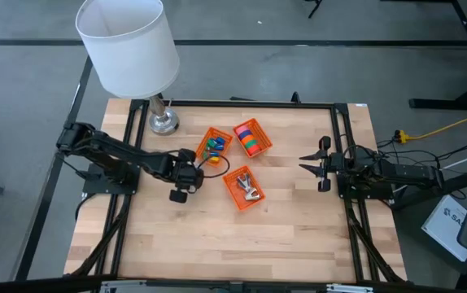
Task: Pick and place Stapler, Stapler remover, tape
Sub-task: Put the light blue staple remover into the middle orange bin
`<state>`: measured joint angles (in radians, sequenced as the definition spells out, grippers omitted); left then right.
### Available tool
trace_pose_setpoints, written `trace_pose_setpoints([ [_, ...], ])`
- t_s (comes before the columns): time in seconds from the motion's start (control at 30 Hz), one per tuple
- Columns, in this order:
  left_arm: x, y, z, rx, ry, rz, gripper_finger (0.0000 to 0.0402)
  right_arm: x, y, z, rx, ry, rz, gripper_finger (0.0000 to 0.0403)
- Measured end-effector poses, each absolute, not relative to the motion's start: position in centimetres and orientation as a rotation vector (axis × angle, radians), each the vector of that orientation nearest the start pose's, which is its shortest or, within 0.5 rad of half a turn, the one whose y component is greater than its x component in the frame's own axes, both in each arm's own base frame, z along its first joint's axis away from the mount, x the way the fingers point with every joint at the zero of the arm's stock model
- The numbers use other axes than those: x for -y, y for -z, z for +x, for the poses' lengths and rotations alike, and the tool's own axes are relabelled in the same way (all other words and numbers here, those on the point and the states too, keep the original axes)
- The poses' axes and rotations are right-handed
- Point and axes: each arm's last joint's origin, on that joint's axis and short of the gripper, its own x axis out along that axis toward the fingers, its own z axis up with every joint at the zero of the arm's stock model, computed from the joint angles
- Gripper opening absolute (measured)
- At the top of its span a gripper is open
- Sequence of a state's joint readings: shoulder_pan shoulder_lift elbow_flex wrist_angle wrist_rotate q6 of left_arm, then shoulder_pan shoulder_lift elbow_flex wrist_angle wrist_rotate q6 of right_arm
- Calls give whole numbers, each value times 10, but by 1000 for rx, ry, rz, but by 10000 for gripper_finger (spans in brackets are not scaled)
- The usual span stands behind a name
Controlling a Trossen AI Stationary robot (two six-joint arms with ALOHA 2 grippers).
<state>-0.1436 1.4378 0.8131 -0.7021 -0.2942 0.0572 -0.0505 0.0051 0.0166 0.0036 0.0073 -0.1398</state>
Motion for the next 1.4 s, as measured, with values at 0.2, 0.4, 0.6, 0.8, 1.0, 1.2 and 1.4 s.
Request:
trace_pose_setpoints([
  [0.2,27,-162,246,-1370,-79,358,102,5,-169,97,11,59,-140,108],
  [0.4,27,-158,246,-1385,-82,365,102,5,-169,97,11,59,-140,108],
  [0.6,25,-168,247,-1408,-132,414,102,5,-169,97,11,58,-140,108],
  [0.8,27,-175,247,-1433,-140,414,102,5,-169,97,11,59,-140,108],
  [1.0,30,-174,246,-1439,-132,421,102,5,-169,97,11,59,-140,108],
  [1.2,30,-174,246,-1437,-151,401,102,5,-169,97,11,59,-140,108],
  [1.4,27,-167,241,-1461,-171,386,102,5,-169,97,11,59,-140,108],
])
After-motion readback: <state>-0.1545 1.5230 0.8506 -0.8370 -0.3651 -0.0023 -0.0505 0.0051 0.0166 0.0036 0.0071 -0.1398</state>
